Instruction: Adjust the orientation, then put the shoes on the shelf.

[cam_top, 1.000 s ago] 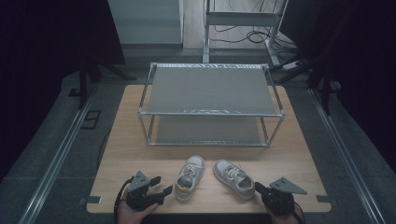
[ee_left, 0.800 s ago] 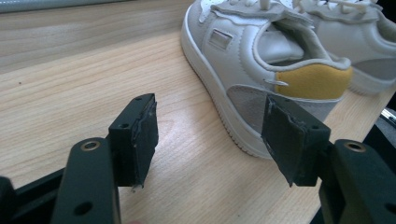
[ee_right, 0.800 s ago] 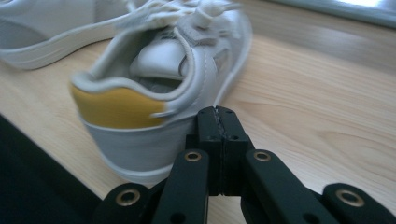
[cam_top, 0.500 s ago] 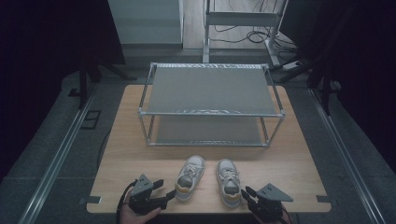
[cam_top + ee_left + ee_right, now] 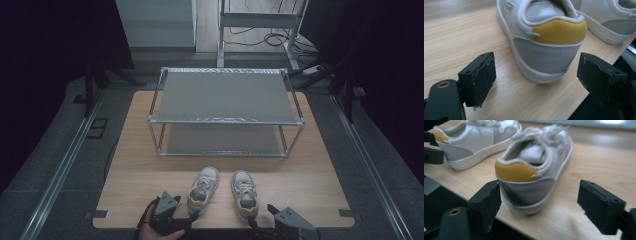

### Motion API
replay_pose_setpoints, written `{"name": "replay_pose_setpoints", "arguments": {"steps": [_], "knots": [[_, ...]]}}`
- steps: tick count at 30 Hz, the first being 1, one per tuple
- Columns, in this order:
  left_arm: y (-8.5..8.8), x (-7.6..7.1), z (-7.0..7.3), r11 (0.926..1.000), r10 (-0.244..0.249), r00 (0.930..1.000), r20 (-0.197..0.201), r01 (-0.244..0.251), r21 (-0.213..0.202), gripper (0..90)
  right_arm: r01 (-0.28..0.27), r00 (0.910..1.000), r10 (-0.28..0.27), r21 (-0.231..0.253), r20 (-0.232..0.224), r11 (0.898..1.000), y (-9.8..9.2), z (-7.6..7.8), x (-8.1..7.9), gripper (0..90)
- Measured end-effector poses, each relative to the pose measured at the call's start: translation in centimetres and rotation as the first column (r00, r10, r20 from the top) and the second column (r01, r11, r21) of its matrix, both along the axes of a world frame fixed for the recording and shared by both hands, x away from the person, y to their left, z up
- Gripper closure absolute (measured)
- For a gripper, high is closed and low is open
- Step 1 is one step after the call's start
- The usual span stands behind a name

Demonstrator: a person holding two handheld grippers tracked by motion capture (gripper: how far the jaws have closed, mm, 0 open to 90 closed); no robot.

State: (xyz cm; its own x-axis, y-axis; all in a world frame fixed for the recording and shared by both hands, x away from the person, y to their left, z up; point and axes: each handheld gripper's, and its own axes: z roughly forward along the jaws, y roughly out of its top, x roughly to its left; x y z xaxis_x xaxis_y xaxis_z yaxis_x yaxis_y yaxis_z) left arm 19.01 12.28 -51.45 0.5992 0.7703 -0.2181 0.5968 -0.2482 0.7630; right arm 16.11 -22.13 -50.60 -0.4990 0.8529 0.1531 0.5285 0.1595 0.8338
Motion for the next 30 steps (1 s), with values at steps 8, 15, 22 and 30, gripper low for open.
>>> {"name": "replay_pose_setpoints", "arguments": {"steps": [8,15,22,30], "knots": [[-2.2,1.0,-0.4,0.9982,0.027,0.9996,-0.005,-0.027,0.054,11.7,0.041,0.9990,-0.043,-0.078,-0.014,0.996,2.5,-1.1,1.3,10.9],[-3.7,2.1,-0.5,0.9947,0.052,0.9986,-0.009,-0.051,0.090,13.7,0.059,0.9979,-0.062,-0.121,-0.020,0.991,4.2,-2.0,2.5,12.4],[-4.2,2.7,-0.4,0.9907,0.068,0.9976,-0.011,-0.066,0.118,20.4,0.076,0.9969,-0.078,-0.135,-0.010,0.988,4.5,-2.1,2.9,16.6],[-3.3,2.9,0.1,0.9927,0.063,0.9980,0.004,-0.063,0.103,27.6,0.081,0.9967,-0.081,-0.140,0.008,0.987,3.8,-1.8,3.1,26.1]]}}
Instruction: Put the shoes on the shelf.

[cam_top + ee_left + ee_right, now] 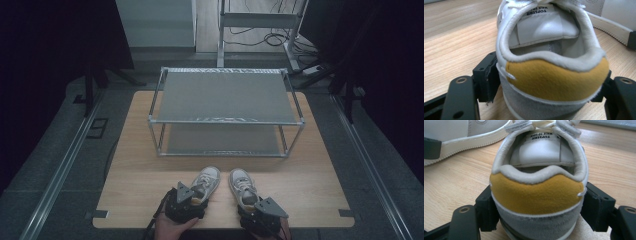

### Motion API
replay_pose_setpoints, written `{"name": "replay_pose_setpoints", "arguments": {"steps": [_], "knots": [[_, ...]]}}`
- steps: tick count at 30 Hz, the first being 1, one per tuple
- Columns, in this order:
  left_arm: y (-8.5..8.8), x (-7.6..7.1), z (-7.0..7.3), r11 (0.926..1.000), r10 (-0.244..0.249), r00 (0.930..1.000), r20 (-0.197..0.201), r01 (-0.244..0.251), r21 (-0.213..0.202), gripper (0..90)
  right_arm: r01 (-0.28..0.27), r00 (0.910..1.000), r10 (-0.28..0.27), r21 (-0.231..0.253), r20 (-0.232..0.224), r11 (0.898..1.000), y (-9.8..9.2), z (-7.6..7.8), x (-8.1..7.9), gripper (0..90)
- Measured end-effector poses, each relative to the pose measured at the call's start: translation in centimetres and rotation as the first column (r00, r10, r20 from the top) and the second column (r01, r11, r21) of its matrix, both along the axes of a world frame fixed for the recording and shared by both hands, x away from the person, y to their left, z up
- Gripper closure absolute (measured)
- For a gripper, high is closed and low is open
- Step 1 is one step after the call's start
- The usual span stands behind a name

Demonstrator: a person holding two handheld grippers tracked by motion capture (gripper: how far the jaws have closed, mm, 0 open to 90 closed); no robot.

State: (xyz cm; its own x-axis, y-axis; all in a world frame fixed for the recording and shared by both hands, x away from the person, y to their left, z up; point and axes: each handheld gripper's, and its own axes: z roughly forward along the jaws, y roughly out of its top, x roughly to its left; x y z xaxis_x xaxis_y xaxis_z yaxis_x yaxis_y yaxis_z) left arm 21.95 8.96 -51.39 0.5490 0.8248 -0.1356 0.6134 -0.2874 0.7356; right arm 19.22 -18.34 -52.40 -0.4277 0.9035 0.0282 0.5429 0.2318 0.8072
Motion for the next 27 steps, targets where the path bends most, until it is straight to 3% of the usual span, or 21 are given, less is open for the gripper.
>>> {"name": "replay_pose_setpoints", "arguments": {"steps": [2,14,22,27], "knots": [[0.1,0.0,0.0,1.0000,-0.002,1.0000,-0.002,0.002,0.001,27.4,-0.013,0.9997,0.013,0.000,-0.019,1.000,-0.2,0.1,0.2,26.1],[-1.2,0.5,-0.1,0.9996,0.027,0.9994,0.023,-0.027,0.000,17.0,0.007,0.9998,-0.007,-0.002,-0.017,1.000,0.4,0.1,0.7,20.1],[-1.2,0.5,-0.1,0.9986,0.049,0.9979,0.041,-0.050,0.018,26.2,0.009,0.9999,-0.009,-0.032,-0.004,0.999,0.6,0.2,1.2,25.4],[-0.8,0.5,0.0,0.9991,0.039,0.9976,0.058,-0.040,0.015,29.8,0.005,1.0000,-0.005,-0.011,-0.001,1.000,0.0,0.5,1.3,28.9]]}}
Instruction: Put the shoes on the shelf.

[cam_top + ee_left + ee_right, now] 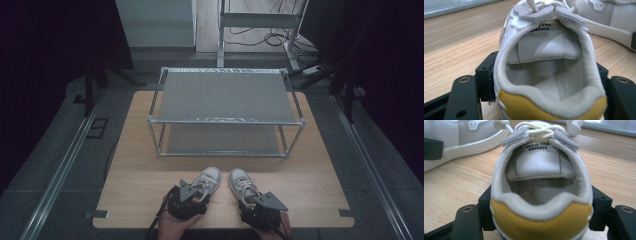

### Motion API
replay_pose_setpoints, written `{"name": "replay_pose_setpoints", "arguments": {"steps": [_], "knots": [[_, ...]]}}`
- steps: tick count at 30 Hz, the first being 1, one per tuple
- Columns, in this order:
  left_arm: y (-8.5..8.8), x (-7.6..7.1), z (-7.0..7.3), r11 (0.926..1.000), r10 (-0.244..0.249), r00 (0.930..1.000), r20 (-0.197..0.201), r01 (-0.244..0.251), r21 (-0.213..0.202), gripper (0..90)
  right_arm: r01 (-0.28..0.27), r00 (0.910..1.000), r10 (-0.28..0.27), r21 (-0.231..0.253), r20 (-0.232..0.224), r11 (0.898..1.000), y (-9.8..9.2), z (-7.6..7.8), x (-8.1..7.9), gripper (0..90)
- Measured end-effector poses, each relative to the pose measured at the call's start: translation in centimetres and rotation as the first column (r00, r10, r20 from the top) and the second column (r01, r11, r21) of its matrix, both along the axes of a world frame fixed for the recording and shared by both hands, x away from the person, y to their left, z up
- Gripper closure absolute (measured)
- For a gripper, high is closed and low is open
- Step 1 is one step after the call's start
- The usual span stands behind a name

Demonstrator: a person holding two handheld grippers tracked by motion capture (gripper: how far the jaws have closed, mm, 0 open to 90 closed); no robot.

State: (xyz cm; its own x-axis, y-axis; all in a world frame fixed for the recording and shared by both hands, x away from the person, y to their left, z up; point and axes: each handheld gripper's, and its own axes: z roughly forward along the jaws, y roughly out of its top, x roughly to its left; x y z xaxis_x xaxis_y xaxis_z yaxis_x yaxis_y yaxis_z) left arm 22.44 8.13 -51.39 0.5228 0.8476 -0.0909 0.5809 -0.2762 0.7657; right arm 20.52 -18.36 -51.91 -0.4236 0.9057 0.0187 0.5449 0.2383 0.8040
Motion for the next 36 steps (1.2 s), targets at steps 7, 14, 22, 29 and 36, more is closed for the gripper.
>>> {"name": "replay_pose_setpoints", "arguments": {"steps": [7,14,22,29,36], "knots": [[0.3,0.1,0.2,0.9995,-0.024,0.9997,-0.008,0.024,-0.020,30.5,-0.011,0.9999,0.011,0.017,-0.009,1.000,-0.4,0.5,0.2,29.5],[0.9,0.7,1.1,0.9987,-0.001,0.9999,0.010,0.002,-0.051,30.6,-0.001,0.9997,0.001,0.032,0.023,1.000,-0.9,1.4,0.5,29.9],[0.6,3.4,2.7,0.9928,0.073,0.9971,0.021,-0.070,-0.097,30.5,0.051,0.9974,-0.054,0.064,0.047,0.997,-0.2,3.0,3.3,29.8],[-0.1,6.6,3.6,0.9813,0.140,0.9901,0.009,-0.138,-0.135,30.4,0.106,0.9924,-0.111,0.091,0.052,0.990,2.1,3.9,8.2,29.7],[-1.3,9.4,4.0,0.9700,0.190,0.9817,-0.006,-0.189,-0.153,30.3,0.141,0.9885,-0.145,0.083,0.042,0.986,3.7,3.8,11.1,29.7]]}}
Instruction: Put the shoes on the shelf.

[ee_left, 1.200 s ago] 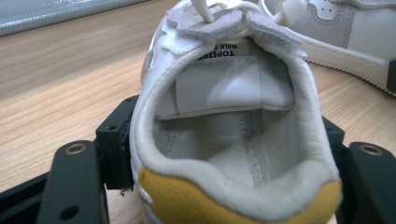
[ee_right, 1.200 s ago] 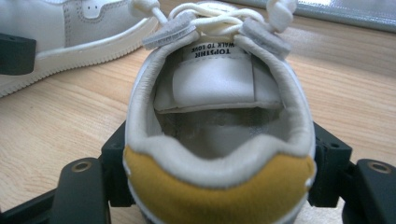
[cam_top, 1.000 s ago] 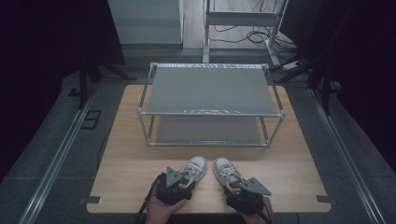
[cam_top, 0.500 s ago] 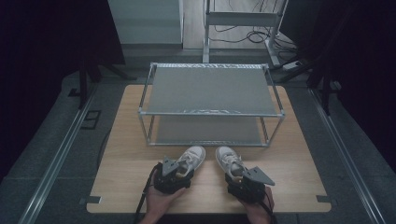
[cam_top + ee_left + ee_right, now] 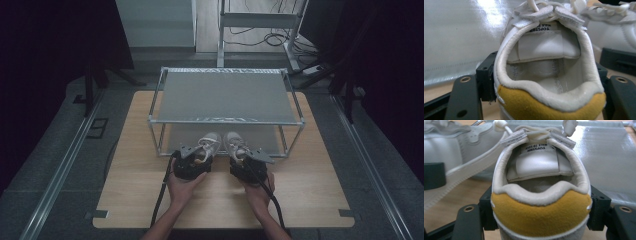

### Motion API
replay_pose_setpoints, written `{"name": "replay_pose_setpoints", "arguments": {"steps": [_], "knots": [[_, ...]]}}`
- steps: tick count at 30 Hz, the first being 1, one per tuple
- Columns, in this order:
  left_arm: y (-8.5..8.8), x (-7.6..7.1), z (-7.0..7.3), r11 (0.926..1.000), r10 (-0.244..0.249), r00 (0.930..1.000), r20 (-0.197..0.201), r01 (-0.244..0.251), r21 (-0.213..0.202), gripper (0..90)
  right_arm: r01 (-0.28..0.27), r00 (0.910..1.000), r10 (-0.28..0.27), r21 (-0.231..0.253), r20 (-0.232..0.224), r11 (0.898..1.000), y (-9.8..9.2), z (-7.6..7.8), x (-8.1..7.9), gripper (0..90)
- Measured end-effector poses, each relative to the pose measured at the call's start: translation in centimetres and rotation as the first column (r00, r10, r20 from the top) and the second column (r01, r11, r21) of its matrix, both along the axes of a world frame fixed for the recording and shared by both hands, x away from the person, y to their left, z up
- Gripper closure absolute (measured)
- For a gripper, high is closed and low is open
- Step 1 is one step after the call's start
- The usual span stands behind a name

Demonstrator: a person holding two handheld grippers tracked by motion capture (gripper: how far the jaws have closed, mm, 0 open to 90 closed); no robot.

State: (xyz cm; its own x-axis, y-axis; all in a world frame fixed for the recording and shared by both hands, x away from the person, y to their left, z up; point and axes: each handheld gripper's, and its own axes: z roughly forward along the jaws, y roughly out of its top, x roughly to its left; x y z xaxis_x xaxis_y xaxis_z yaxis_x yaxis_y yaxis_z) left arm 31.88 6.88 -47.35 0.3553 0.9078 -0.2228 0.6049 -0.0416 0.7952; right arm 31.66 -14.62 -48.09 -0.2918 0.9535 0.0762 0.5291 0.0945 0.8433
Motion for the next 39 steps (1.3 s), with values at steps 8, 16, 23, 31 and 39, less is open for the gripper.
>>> {"name": "replay_pose_setpoints", "arguments": {"steps": [8,16,23,31,39], "knots": [[-1.3,2.4,-0.9,0.9987,0.048,0.9985,-0.028,-0.047,0.021,30.3,0.045,0.9990,-0.045,-0.009,-0.005,0.999,1.0,-0.6,2.5,29.6],[-1.8,4.0,-1.6,0.9945,0.053,0.9986,-0.002,-0.052,0.090,30.3,0.052,0.9985,-0.051,-0.041,0.017,0.998,1.4,-0.9,4.2,29.6],[-1.5,4.8,-2.2,0.9929,0.030,0.9995,0.012,-0.032,0.115,30.3,0.046,0.9988,-0.045,-0.049,0.022,0.998,1.3,-1.0,5.0,29.7],[-1.5,5.4,-1.8,0.9906,0.017,0.9994,0.029,-0.021,0.135,30.2,0.045,0.9989,-0.044,-0.043,0.016,0.998,1.4,-1.1,5.9,29.6],[-1.7,6.2,-1.8,0.9897,0.016,0.9988,0.047,-0.023,0.141,30.3,0.045,0.9988,-0.044,-0.046,0.019,0.998,1.3,-1.3,6.5,29.5]]}}
